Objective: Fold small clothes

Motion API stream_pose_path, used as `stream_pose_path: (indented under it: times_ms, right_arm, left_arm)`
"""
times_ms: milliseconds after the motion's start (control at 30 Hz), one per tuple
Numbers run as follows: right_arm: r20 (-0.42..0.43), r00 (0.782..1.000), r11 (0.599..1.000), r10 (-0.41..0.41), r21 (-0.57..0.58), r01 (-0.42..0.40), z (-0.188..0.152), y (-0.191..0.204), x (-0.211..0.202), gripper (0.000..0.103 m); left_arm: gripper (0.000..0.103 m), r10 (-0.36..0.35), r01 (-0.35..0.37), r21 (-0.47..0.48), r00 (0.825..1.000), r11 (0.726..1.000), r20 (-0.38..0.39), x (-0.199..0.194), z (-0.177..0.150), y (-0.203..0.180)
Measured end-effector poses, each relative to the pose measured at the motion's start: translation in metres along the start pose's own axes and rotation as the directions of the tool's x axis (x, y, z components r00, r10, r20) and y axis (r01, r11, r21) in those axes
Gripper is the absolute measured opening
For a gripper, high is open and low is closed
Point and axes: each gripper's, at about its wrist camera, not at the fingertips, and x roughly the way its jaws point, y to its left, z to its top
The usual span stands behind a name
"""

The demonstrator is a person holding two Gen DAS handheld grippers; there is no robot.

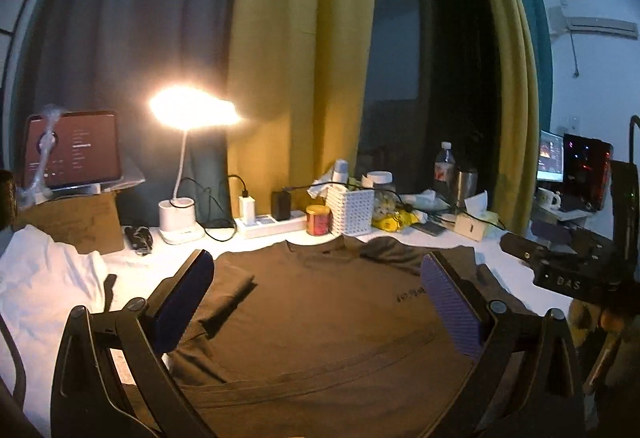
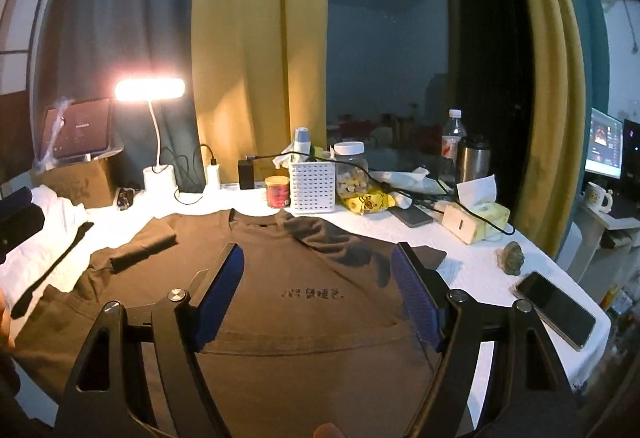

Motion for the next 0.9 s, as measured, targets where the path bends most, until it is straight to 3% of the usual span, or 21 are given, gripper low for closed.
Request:
stream_pose_path:
  times_ms: [400,900]
  right_arm:
    - [0.053,0.998,1.000,-0.019,-0.012,0.019,0.007,0.000,-0.020,0.079]
    - [0.054,0.998,1.000,-0.018,-0.018,0.019,0.007,0.002,-0.021,0.079]
  left_arm:
    - [0.102,0.010,-0.010,0.012,1.000,1.000,0.022,-0.009,0.005,-0.010]
    - [0.102,0.020,-0.020,0.000,1.000,1.000,0.009,-0.009,0.006,-0.012]
